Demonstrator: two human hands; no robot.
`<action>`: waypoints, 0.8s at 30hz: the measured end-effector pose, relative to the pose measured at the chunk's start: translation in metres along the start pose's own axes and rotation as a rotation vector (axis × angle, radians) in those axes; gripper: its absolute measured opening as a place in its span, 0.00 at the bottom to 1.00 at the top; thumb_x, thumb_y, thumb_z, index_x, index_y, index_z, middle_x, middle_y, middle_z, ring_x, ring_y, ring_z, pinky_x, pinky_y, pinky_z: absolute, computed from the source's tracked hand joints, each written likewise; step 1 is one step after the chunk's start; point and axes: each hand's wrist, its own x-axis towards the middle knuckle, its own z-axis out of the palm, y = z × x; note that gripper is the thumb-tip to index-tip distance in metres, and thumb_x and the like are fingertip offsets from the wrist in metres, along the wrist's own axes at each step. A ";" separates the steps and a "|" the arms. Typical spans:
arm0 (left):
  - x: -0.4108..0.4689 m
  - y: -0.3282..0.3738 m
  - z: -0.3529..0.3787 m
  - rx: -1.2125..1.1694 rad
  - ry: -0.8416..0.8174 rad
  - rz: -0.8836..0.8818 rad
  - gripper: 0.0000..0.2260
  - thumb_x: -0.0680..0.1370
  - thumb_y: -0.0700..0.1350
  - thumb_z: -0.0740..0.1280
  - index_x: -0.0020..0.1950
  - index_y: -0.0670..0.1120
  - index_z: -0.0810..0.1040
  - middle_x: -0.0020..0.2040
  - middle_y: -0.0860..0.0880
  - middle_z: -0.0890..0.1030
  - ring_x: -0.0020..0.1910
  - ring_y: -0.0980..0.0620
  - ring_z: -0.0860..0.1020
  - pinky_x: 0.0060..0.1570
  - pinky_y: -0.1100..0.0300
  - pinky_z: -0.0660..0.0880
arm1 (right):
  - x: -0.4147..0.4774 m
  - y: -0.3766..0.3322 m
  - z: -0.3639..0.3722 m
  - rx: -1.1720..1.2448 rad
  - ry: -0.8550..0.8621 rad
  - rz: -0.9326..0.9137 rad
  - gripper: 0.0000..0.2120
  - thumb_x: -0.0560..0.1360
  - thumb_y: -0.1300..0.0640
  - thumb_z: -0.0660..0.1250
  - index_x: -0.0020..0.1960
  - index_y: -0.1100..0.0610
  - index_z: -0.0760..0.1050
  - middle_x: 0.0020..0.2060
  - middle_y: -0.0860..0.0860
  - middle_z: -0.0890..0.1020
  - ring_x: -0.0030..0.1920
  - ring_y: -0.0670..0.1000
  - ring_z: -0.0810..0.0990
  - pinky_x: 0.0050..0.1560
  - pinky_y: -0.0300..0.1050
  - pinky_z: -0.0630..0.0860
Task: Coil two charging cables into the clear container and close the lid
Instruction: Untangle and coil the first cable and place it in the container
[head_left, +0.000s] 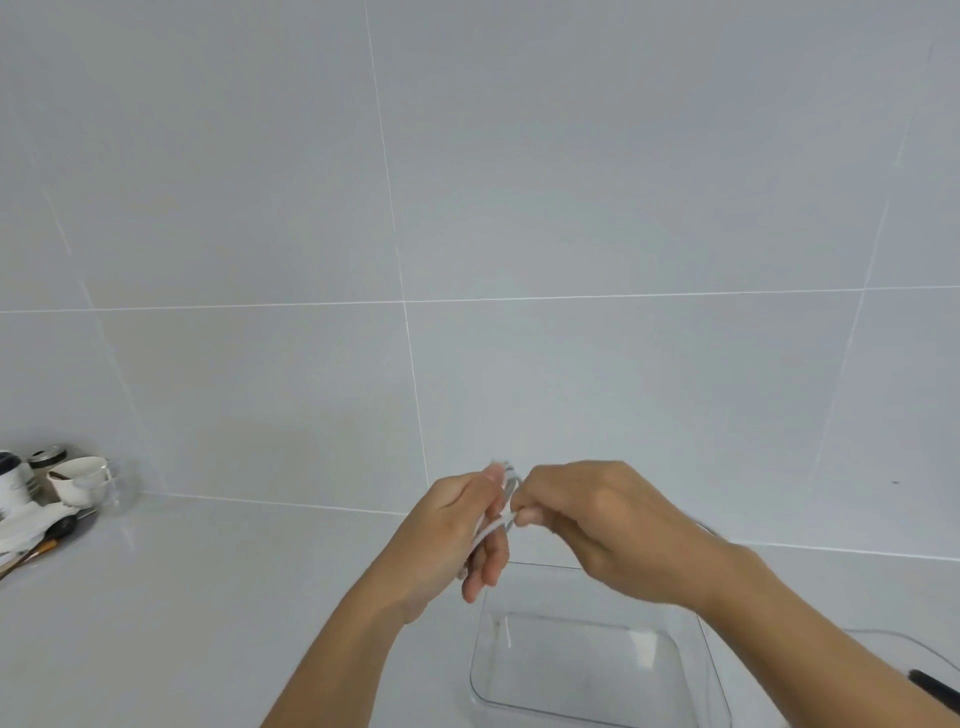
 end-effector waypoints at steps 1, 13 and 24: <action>-0.001 0.002 0.001 -0.041 -0.025 -0.001 0.20 0.81 0.52 0.52 0.35 0.42 0.70 0.19 0.48 0.71 0.16 0.54 0.63 0.20 0.64 0.59 | 0.000 0.003 -0.001 0.015 0.013 0.037 0.04 0.77 0.55 0.56 0.46 0.49 0.70 0.33 0.45 0.78 0.33 0.46 0.69 0.32 0.35 0.67; -0.005 0.006 -0.001 -0.403 -0.119 -0.075 0.19 0.71 0.59 0.57 0.28 0.46 0.67 0.18 0.53 0.57 0.17 0.58 0.53 0.25 0.63 0.49 | 0.006 0.009 -0.003 0.280 0.084 0.334 0.14 0.75 0.46 0.60 0.42 0.56 0.76 0.29 0.44 0.73 0.32 0.45 0.68 0.34 0.35 0.66; -0.008 0.004 -0.007 -0.714 -0.077 -0.122 0.22 0.74 0.57 0.61 0.24 0.49 0.64 0.17 0.54 0.51 0.17 0.54 0.47 0.19 0.69 0.53 | 0.009 0.006 -0.002 0.551 0.181 0.454 0.07 0.76 0.57 0.65 0.43 0.53 0.81 0.39 0.47 0.76 0.38 0.42 0.73 0.40 0.29 0.67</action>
